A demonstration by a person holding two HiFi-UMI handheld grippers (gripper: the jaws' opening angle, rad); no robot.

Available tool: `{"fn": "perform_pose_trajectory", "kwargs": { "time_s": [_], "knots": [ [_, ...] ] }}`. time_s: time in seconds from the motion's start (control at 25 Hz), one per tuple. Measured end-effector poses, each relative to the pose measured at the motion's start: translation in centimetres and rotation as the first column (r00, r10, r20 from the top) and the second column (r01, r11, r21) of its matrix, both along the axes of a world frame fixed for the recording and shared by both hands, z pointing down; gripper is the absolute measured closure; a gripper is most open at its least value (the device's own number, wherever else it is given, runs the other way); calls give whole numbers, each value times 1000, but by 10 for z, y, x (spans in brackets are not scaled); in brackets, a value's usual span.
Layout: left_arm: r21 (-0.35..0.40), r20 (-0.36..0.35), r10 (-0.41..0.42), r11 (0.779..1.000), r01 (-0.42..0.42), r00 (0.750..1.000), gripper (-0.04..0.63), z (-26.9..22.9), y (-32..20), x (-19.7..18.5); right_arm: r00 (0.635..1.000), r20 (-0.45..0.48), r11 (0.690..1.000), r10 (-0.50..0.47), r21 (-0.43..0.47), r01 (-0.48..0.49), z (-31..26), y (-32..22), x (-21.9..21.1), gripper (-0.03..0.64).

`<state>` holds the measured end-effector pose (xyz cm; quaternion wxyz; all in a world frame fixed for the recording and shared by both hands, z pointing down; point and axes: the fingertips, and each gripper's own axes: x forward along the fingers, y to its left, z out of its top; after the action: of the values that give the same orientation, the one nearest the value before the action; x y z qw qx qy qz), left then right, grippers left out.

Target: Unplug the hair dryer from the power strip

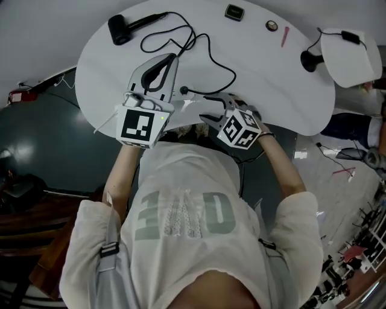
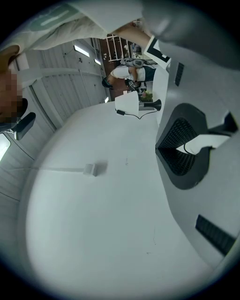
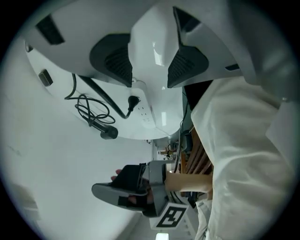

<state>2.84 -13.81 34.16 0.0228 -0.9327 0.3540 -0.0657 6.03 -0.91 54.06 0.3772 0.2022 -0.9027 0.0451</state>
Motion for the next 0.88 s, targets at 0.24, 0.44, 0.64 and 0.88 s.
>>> {"fn": "perform_pose_trajectory", "kwargs": {
  "time_s": [0.24, 0.44, 0.64, 0.88],
  "knots": [
    [-31, 32, -61, 998, 62, 998, 581, 14, 3, -20, 1000, -4, 995, -3, 96, 4, 19, -34, -2, 373],
    [-21, 71, -76, 997, 77, 995, 581, 17, 10, -31, 998, 27, 994, -58, 99, 55, 22, -50, -26, 351],
    [-31, 84, -103, 994, 106, 991, 581, 22, 13, -46, 997, 5, 994, -79, 73, 79, 33, -58, -32, 351],
    [-63, 100, -105, 992, 112, 989, 581, 35, 20, -56, 996, -28, 995, -83, 58, 84, 46, -72, -37, 351]
  ]
}}
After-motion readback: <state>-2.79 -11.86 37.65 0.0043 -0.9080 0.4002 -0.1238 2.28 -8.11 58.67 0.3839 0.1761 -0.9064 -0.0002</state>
